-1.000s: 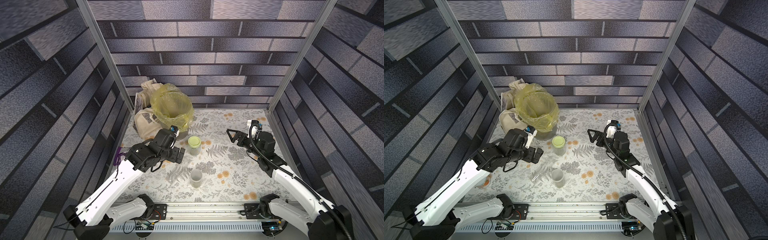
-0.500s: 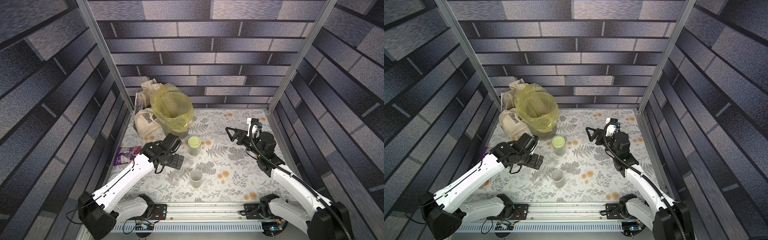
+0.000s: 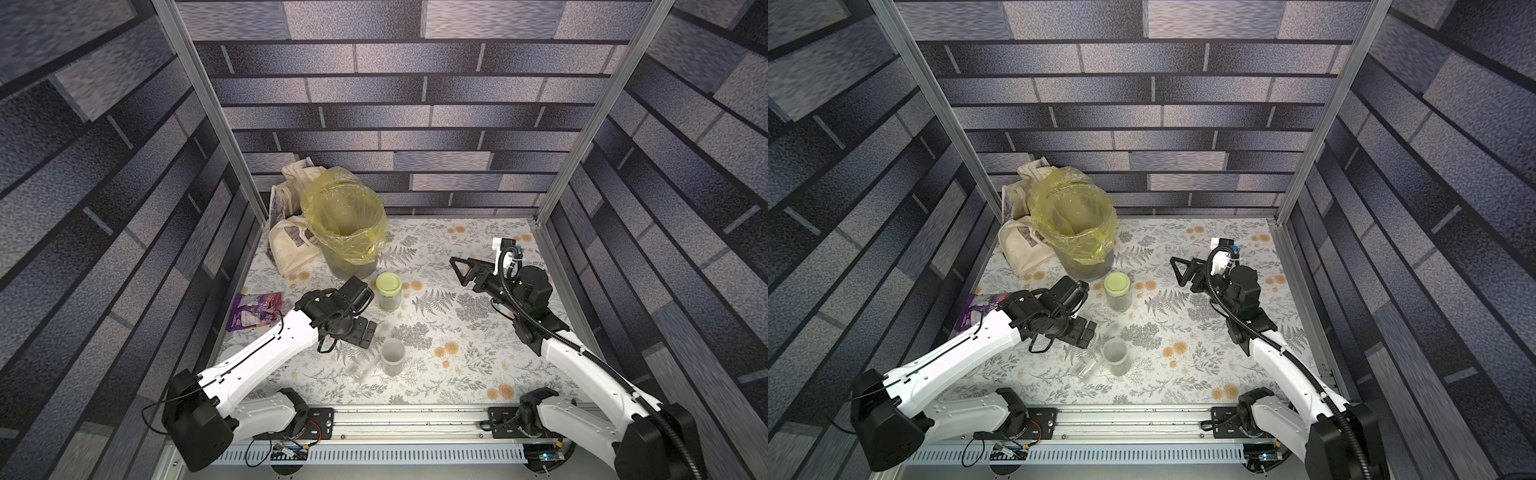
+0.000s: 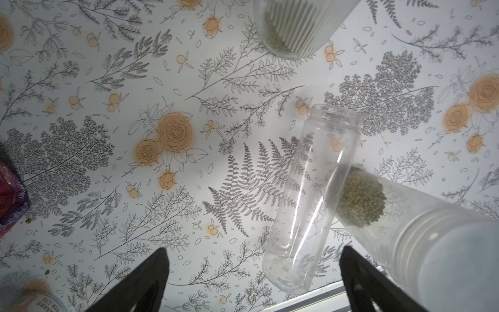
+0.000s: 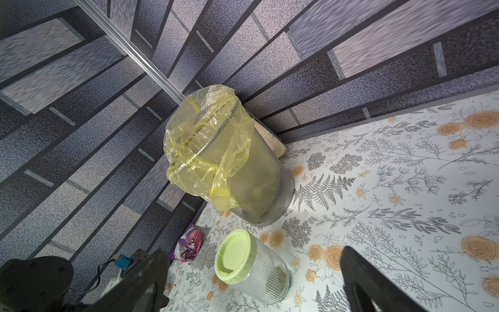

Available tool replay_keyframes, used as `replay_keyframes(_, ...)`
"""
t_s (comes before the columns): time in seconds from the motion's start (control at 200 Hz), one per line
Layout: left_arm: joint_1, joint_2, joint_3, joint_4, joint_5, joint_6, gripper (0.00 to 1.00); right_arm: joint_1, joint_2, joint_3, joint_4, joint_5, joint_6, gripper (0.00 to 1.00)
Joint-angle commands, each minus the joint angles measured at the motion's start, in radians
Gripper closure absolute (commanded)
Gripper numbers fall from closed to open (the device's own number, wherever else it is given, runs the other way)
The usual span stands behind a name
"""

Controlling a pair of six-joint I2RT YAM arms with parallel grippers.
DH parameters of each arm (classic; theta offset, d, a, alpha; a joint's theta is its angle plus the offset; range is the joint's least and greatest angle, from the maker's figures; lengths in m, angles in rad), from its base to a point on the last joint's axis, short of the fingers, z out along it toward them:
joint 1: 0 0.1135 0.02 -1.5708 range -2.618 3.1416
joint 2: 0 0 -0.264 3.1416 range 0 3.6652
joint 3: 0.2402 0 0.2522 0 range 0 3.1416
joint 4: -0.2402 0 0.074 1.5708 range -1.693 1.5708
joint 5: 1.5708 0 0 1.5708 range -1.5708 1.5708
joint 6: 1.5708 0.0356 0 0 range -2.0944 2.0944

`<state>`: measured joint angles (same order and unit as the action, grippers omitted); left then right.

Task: Empty moldy mung beans from jars
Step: Pick up the jar from the center of the board.

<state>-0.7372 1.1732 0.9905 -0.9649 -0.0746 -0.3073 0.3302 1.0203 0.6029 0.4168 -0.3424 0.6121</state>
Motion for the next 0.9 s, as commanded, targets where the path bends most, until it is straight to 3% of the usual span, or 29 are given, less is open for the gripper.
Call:
replay_keyframes(0.0,-0.044,-0.043,-0.042,0.009,0.014,-0.063,0.00,-0.010,-0.016,-0.020,0.020,0.000,-0.015,0.00)
replay_keyframes(0.536,-0.202,0.048,-0.171,0.071,0.045,-0.213,0.02,-0.034,0.056,0.007,0.001,0.001,0.012,0.00)
replay_keyframes(0.897,-0.232,0.128,-0.208,0.162,0.009,-0.229,0.09,-0.044,0.045,0.003,0.006,0.008,0.013,0.00)
